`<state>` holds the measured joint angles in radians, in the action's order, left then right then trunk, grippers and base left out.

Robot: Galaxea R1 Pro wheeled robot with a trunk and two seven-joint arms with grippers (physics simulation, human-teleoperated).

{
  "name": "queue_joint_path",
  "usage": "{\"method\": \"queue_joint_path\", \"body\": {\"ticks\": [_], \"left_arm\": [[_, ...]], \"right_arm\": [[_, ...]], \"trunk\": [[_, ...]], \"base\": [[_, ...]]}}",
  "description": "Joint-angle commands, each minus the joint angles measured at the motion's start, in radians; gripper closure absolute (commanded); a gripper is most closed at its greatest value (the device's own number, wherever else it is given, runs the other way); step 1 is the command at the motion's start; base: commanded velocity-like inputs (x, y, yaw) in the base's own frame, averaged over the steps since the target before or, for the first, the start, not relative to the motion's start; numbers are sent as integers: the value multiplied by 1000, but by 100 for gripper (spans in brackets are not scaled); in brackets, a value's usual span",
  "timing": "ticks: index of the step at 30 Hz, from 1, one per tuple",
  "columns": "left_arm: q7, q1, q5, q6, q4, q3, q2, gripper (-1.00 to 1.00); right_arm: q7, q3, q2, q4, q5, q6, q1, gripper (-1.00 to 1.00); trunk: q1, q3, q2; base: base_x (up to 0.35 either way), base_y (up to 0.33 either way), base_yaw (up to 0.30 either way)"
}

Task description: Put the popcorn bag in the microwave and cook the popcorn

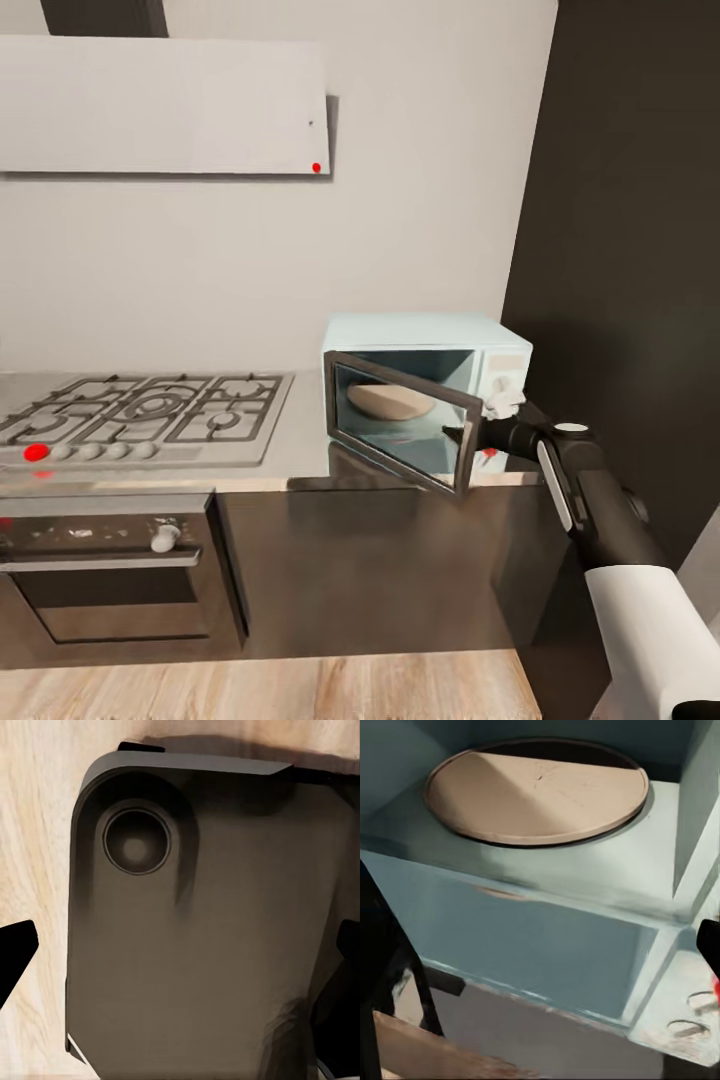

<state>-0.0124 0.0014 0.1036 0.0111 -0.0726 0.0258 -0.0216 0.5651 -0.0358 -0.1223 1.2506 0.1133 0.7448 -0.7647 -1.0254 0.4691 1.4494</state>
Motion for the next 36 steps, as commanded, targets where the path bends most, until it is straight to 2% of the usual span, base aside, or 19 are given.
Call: {"method": "queue_joint_path", "body": {"ticks": [1, 22, 23, 24, 27, 36], "left_arm": [[-1, 0, 10, 1, -1, 2, 0, -100], [-1, 0, 10, 1, 0, 2, -1, -100], [-1, 0, 10, 1, 0, 2, -1, -100], [-1, 0, 10, 1, 0, 2, -1, -100], [-1, 0, 10, 1, 0, 2, -1, -100], [-1, 0, 10, 1, 0, 2, -1, -100]], "right_arm": [[9, -1, 2, 1, 12, 4, -1, -100], [2, -1, 1, 1, 22, 3, -1, -100], [-1, -1, 0, 0, 26, 3, -1, -100], [-4, -3, -4, -8, 51, 2, -1, -100], [-3, -7, -6, -17, 83, 2, -1, -100], [-6, -3, 6, -15, 80, 3, -1, -100]], "trunk": [[0, 1, 1], [0, 1, 1], [0, 1, 1], [0, 1, 1], [0, 1, 1], [0, 1, 1]], "base": [[-232, 240, 0], [-150, 288, 0], [-134, 293, 0], [-134, 293, 0], [-134, 293, 0], [-135, 293, 0]]}}
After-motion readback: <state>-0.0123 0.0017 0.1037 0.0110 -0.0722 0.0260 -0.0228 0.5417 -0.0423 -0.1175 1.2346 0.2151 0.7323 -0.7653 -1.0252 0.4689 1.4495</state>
